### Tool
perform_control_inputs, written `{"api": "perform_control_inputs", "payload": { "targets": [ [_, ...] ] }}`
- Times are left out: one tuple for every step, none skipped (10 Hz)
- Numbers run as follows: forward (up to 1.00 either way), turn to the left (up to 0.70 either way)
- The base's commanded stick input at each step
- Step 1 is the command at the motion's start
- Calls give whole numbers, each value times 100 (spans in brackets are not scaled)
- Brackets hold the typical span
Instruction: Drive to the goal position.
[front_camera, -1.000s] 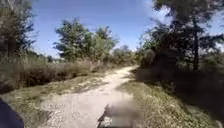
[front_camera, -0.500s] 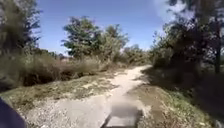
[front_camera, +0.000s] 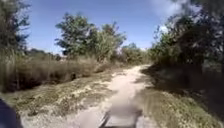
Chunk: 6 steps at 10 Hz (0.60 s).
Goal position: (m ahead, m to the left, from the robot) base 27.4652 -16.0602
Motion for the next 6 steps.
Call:
{"api": "perform_control_inputs", "payload": {
  "targets": [
    [100,-4],
    [100,-17],
    [100,-27],
    [100,-27],
    [100,-5],
    [100,0]
  ]
}}
